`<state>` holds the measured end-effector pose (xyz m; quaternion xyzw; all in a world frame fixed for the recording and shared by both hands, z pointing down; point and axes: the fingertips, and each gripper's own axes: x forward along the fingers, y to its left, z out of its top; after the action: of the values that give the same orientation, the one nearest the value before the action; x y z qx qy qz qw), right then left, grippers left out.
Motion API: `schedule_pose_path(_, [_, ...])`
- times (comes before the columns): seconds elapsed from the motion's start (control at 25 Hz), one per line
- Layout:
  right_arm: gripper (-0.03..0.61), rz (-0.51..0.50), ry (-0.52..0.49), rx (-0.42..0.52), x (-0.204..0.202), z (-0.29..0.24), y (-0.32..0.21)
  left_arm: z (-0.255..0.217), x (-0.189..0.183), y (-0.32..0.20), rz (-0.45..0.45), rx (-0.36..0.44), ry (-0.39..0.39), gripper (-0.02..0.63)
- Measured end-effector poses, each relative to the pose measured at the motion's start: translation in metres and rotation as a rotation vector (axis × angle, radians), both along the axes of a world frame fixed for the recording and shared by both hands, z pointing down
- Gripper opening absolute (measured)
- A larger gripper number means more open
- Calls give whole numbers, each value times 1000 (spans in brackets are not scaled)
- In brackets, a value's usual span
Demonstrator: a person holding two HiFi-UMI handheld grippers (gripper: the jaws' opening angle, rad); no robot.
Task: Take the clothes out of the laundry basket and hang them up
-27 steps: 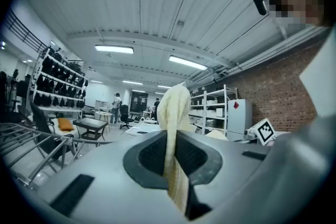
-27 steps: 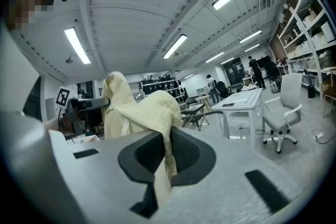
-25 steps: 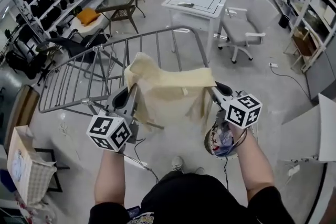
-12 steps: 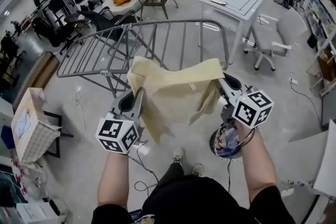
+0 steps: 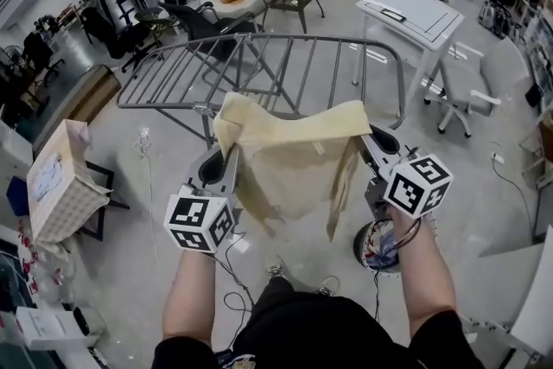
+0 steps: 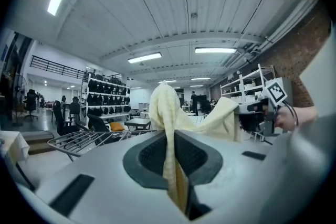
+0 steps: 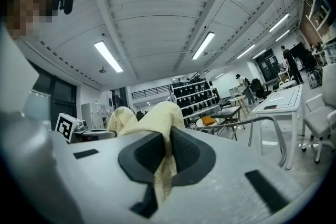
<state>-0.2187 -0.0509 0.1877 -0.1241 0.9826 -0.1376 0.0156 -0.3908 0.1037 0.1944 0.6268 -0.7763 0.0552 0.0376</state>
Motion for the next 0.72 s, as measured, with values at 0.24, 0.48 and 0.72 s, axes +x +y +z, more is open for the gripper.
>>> schedule_pose_path(0.24, [17,41,13,29,-39,-12,7,-8,-46,-1,49,12,3,25])
schedule_pose_path(0.48, [17,127,28,45,-86,-25,7,-19,-105,-14,140,30,12,25])
schedule_pose_path(0.72, [17,208,46,79,-103,-29,-5,-21,-131,-40,230,51,8,25])
